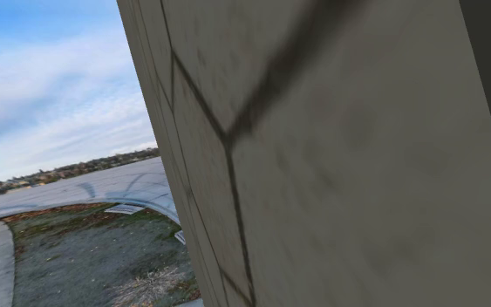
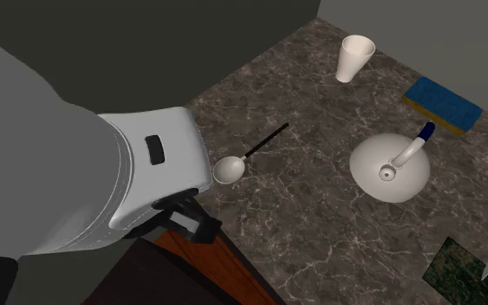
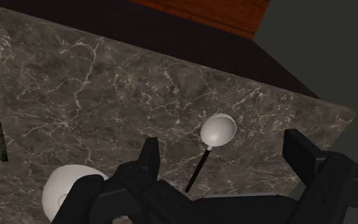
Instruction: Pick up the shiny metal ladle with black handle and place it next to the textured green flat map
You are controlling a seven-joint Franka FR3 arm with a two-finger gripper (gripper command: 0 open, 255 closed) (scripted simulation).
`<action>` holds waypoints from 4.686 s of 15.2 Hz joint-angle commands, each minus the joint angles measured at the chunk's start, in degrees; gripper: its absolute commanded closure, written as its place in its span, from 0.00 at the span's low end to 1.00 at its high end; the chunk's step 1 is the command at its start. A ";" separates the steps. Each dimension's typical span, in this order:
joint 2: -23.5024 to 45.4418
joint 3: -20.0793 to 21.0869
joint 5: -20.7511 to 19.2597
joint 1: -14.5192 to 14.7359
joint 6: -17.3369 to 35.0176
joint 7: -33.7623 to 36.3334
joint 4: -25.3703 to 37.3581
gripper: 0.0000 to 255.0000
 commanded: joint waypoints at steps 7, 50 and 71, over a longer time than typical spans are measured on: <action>9.85 1.98 1.39 -0.93 10.07 4.73 -1.03 0.00; 64.00 4.80 0.06 -2.54 39.51 22.96 20.68 1.00; 58.68 4.95 0.44 -2.75 29.40 23.13 25.51 1.00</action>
